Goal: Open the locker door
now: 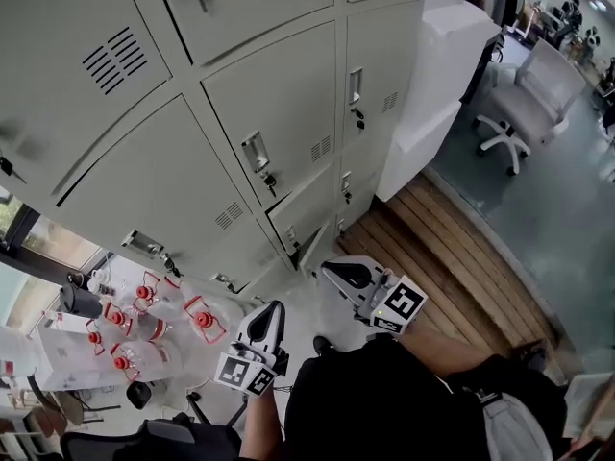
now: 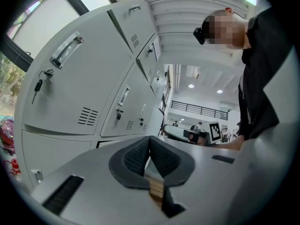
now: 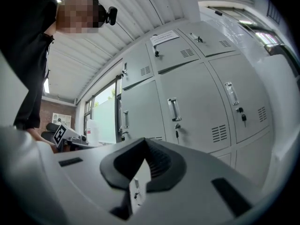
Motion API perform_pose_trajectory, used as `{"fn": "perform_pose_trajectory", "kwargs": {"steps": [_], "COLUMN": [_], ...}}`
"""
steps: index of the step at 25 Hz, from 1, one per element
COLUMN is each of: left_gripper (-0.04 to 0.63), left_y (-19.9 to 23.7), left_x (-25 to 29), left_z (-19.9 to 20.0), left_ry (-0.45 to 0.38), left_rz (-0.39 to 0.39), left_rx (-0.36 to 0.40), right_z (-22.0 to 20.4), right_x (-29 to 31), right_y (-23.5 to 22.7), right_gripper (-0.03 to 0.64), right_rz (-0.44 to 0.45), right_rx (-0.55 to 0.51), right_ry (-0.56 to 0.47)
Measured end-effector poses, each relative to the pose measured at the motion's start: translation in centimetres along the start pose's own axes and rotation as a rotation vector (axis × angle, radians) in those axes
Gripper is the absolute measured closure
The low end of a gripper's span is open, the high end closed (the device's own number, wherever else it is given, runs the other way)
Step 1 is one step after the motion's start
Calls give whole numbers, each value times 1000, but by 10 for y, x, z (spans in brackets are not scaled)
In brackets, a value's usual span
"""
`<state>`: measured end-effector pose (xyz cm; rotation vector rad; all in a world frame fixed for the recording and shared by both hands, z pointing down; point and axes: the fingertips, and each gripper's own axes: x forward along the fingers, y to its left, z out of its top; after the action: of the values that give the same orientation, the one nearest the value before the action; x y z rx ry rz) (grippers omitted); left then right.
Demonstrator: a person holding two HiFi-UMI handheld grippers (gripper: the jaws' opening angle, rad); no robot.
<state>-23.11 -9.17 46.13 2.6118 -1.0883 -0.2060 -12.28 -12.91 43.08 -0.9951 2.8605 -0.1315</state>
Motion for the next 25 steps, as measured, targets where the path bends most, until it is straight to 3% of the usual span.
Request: {"fn": "perform_pose_trajectory", "kwargs": {"steps": [7,17,25], "left_gripper": [580,580,580], "left_y": [43,78,93], "left_x": [-1,16,33], "left_z": [5,18,37], "left_ry": [-3,-15,2], "left_rz": [-8,48,109], "left_rx": [-26,-23,45], "right_z": [14,39,71], "right_x": [41,90,128], "right_y": [-21,-55,-79], "right_gripper": [603,521,480], "right_rz": [-55,-7,65], "right_rx": [-53,-78,-108], "right_ry": [-40,-63,-91]}}
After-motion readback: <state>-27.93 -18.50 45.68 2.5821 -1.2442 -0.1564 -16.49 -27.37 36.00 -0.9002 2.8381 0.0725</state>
